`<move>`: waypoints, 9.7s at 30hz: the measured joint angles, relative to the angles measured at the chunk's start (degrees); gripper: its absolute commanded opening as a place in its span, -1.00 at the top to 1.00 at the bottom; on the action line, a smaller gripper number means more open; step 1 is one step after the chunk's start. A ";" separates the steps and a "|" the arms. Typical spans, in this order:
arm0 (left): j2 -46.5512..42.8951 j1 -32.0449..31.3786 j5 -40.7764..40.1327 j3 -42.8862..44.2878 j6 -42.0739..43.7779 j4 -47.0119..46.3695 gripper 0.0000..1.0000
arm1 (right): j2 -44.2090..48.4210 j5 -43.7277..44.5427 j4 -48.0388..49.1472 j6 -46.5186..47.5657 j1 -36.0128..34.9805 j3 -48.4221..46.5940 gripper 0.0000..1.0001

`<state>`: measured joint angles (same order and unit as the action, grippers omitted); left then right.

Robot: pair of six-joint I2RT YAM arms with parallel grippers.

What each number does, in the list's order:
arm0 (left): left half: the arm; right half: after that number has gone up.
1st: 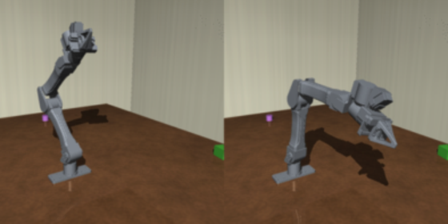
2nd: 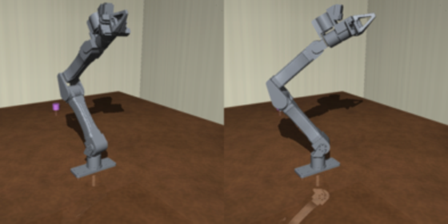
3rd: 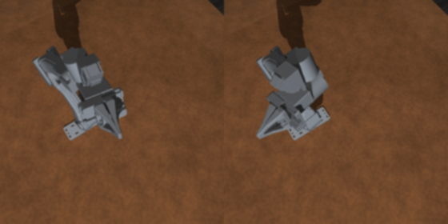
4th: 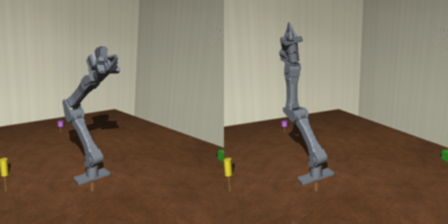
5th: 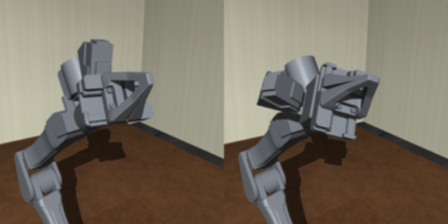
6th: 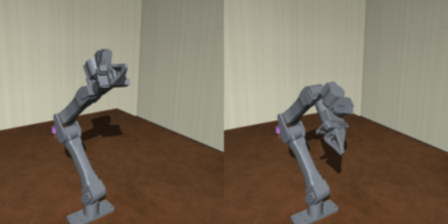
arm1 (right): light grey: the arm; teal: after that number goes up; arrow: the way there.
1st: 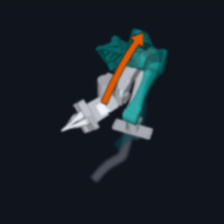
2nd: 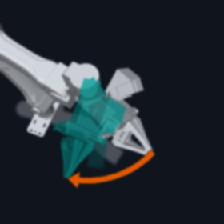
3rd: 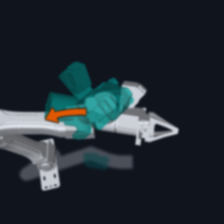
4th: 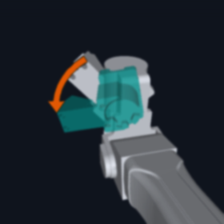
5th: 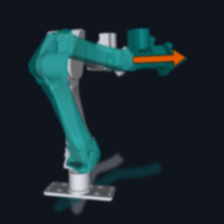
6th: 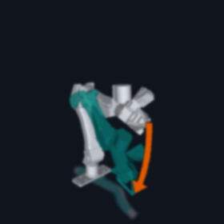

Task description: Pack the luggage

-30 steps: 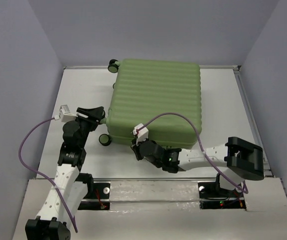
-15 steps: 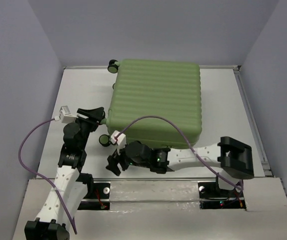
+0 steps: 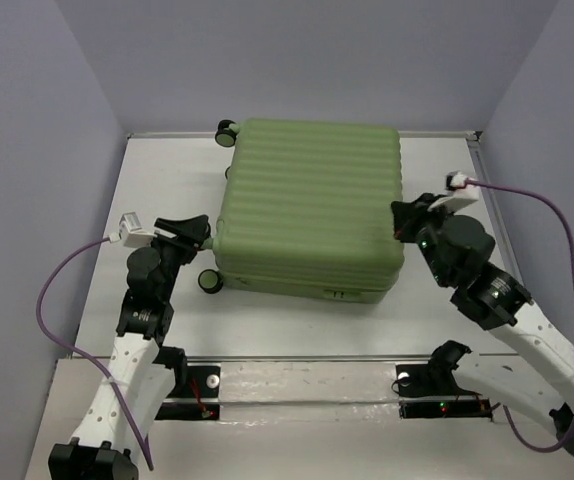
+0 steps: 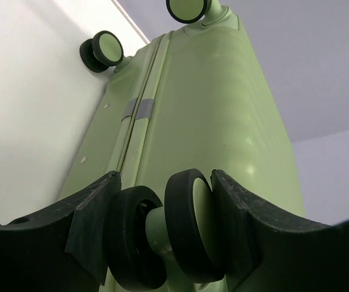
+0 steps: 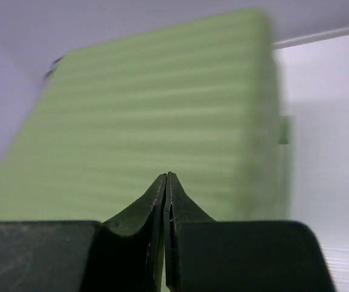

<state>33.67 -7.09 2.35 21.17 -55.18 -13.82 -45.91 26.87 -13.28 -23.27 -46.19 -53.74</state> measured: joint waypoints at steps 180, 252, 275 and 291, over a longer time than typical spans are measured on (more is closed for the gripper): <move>38.82 3.58 -14.14 44.54 46.60 38.58 -0.98 | -51.71 11.41 86.99 -4.04 -26.21 27.21 0.86; 16.83 -19.23 -23.06 39.50 40.35 37.77 -0.95 | 2.19 -19.23 -9.14 -4.26 -5.57 7.15 -0.99; 29.59 -9.92 -13.64 37.57 45.97 34.45 -0.89 | -17.84 6.29 -17.79 -12.90 -12.52 -1.25 0.85; 26.05 -12.28 6.27 30.16 46.47 33.35 -0.43 | -1.14 12.76 -35.63 -15.78 -12.72 2.14 0.68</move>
<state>59.72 -19.38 8.62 51.33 -8.71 19.53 -47.05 39.64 -48.90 -39.05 -58.92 -51.59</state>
